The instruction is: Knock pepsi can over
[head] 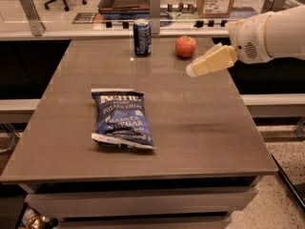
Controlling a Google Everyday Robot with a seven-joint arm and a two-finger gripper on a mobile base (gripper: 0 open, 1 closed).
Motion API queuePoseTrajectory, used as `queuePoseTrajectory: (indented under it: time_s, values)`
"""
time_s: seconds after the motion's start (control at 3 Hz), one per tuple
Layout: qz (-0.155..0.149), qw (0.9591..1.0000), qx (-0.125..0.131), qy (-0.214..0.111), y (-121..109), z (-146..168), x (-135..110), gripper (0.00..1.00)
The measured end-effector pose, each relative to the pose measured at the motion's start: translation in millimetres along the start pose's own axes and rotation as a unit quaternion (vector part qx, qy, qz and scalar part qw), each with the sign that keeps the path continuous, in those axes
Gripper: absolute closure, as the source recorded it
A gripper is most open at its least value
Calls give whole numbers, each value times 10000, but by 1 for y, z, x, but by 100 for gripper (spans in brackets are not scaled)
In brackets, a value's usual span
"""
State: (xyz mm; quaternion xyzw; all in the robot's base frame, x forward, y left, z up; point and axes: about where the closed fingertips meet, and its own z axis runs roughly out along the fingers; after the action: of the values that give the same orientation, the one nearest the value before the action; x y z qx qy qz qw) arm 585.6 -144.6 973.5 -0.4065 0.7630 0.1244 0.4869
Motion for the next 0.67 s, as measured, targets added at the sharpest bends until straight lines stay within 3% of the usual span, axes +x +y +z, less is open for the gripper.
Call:
queuePoseTrajectory:
  time_s: [0.33,0.67]
  values:
    - [133,9995,76,-275,-9,31,-11,0]
    - [233,9990,208,-322,-26,60,-17,0]
